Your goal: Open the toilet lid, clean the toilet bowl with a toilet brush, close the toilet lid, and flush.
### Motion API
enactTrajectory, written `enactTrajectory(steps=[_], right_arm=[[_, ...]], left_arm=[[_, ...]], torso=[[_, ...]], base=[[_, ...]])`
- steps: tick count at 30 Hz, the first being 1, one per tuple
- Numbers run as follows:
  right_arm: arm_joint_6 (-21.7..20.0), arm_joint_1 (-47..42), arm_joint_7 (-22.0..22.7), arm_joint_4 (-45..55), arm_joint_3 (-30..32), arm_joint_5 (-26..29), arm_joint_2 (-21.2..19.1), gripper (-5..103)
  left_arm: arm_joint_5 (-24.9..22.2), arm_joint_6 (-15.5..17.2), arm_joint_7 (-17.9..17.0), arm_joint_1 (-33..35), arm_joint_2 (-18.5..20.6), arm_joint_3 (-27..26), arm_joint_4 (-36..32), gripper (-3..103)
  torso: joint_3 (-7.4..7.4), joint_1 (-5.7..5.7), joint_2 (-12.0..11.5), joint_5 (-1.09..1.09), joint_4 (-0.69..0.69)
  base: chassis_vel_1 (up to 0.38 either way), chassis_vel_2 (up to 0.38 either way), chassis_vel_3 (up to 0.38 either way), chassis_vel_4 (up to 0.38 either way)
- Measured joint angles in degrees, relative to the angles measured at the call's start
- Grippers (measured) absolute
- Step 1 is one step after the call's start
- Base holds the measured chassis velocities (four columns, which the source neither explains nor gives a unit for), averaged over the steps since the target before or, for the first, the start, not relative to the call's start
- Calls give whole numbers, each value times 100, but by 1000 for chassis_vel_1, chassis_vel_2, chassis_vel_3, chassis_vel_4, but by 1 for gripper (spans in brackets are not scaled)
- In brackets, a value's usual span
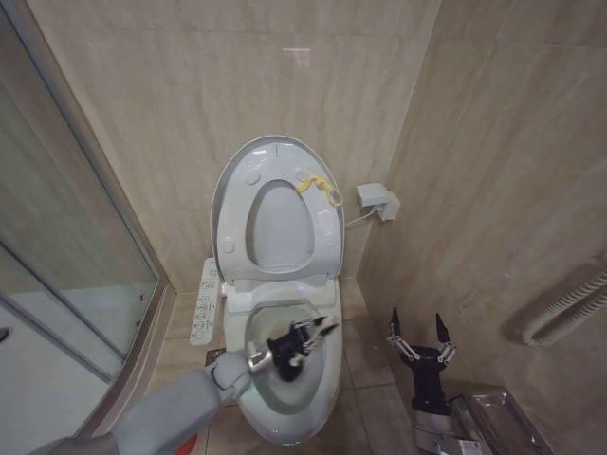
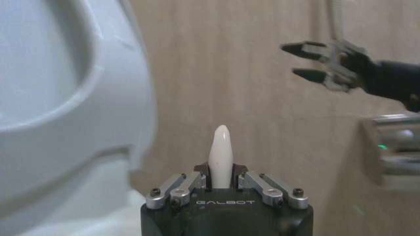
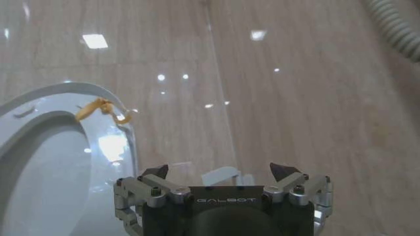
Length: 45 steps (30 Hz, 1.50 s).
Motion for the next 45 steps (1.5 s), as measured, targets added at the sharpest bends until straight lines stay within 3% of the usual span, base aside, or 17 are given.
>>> enactTrajectory(steps=[2,4,6,9,14,16,18,20,21,26,29,32,33,38,40,43,45], right_arm=[[0,-11,0,1,29,13,-6,100],[3,-22,2,2,43,39,5,100],[7,-32,4,1,39,49,7,100],[13,-47,2,35,-8,50,5,100],[10,-86,-2,82,-13,51,10,100],[17,-96,1,78,27,55,10,100],[20,-96,1,77,35,56,11,100],[28,-115,3,89,27,61,9,100],[29,-121,-1,109,-1,63,6,100],[37,-136,-18,107,-23,58,10,100],[45,-99,-17,54,15,56,11,100],[45,-97,-16,57,8,59,10,100],[45,-119,-17,87,-15,60,6,100],[44,-110,-19,87,-16,57,9,100],[45,-75,-17,10,22,58,10,100],[45,-58,-11,-4,22,63,8,100],[29,-48,-12,16,-13,79,-35,100]], left_arm=[[-151,116,-116,-85,-79,-34,-428,22],[-269,218,-254,-262,-189,-37,-804,22],[-257,215,-254,-283,-197,-21,-753,22],[-67,51,-29,62,-94,-97,127,22],[-69,90,-41,67,-147,-280,-219,22],[-185,209,-178,-110,-202,-260,-748,22],[-234,230,-222,-125,-183,-232,-811,22],[-149,146,-175,145,-29,-151,-328,22],[21,18,-60,333,6,-265,42,22],[33,52,-79,300,-90,-394,-75,22],[-38,156,-172,10,-247,-326,-535,22],[119,84,-89,131,-201,-288,-131,22],[255,-31,7,235,-123,-308,178,22],[108,65,-47,148,-108,-382,-149,22],[11,165,-130,-20,-212,-352,-558,22],[198,43,-62,130,-159,-275,-141,22],[420,-174,98,390,-42,-442,345,22]], torso=[[0,0,0,-2,1],[-3,-1,2,-2,-17],[-3,-2,3,0,-19],[1,1,0,-3,-4],[1,0,0,-2,4],[-3,-1,2,-2,-17],[-4,-2,3,-1,-20],[0,0,1,-2,-17],[1,1,0,-2,-1],[0,0,0,-2,4],[-3,-2,3,-2,-21],[0,1,1,0,-18],[2,1,0,-3,-5],[0,0,0,0,2],[-3,-2,2,-2,-19],[-1,0,2,-1,-20],[1,1,0,-4,-4]], base=[[52,33,20,31],[0,0,0,0],[0,0,0,0],[-37,-33,-19,-5],[21,39,16,21],[0,0,0,0],[0,0,0,0],[-60,-62,-23,-30],[0,0,0,0],[37,35,28,27],[20,6,-6,3],[-37,-34,-26,-18],[0,0,0,0],[14,8,-1,8],[35,15,6,12],[-24,-11,-10,-14],[-64,-26,-10,6]])
